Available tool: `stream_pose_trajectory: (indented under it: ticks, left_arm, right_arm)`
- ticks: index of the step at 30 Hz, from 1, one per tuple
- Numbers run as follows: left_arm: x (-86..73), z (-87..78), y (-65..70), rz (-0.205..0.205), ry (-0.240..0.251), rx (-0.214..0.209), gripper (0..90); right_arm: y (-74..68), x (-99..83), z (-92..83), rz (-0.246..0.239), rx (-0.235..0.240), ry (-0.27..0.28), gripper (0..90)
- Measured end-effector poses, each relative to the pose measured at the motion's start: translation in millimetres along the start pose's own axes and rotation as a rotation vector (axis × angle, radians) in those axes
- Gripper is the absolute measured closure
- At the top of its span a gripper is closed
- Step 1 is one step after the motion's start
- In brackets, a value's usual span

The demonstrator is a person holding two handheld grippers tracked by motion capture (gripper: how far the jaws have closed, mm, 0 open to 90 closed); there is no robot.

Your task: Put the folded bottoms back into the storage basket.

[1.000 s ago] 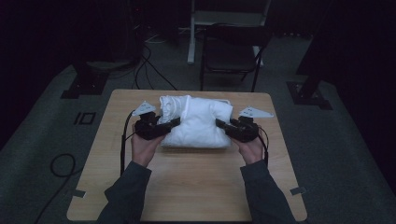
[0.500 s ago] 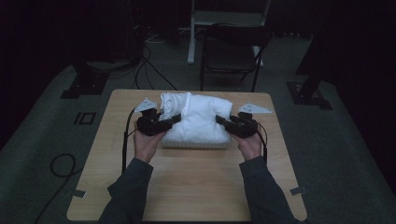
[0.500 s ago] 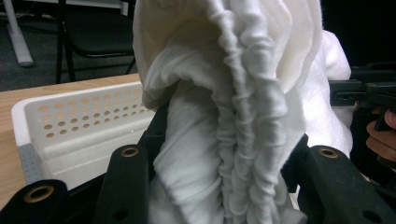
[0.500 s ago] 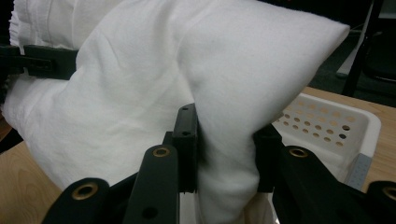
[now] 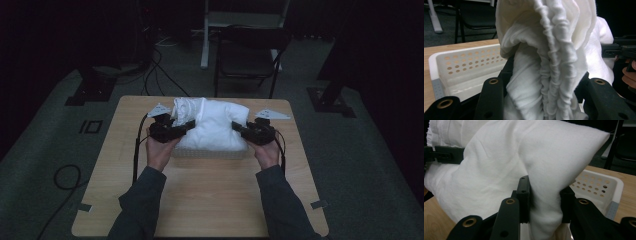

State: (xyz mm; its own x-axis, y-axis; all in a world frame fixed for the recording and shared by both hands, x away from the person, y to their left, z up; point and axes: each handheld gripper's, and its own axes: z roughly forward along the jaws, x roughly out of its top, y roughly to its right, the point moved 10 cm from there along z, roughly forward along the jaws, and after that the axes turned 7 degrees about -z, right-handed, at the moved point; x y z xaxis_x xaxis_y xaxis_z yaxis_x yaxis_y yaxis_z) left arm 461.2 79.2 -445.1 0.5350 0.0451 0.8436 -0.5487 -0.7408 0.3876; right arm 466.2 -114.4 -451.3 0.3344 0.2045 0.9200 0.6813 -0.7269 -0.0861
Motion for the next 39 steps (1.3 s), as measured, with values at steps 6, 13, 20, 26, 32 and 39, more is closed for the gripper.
stream_pose_trajectory:
  ticks: [6, 13, 20, 26, 32, 39]
  left_arm:
    - [2.6, 5.1, -5.3, -0.010, 0.005, 0.012, 52.8]
    - [4.3, 10.5, -12.1, -0.027, 0.010, 0.021, 52.8]
    - [4.0, 16.8, -17.1, -0.029, 0.001, 0.032, 52.8]
    - [3.0, 22.6, -22.8, -0.043, -0.003, 0.040, 52.8]
    - [1.3, 27.7, -27.8, -0.057, -0.011, 0.048, 52.8]
    - [0.8, 34.1, -33.2, -0.063, -0.023, 0.068, 52.8]
  right_arm:
    - [4.0, 2.5, 5.0, 0.005, -0.009, -0.002, 70.3]
    - [8.2, 6.0, 11.2, 0.007, -0.022, -0.008, 70.4]
    - [12.5, 3.9, 16.4, 0.022, -0.026, -0.013, 70.4]
    - [16.0, 1.7, 22.0, 0.025, -0.035, -0.022, 70.4]
    - [19.3, -0.4, 27.6, 0.028, -0.046, -0.035, 70.4]
    - [23.4, -3.7, 34.6, 0.042, -0.053, -0.045, 70.5]
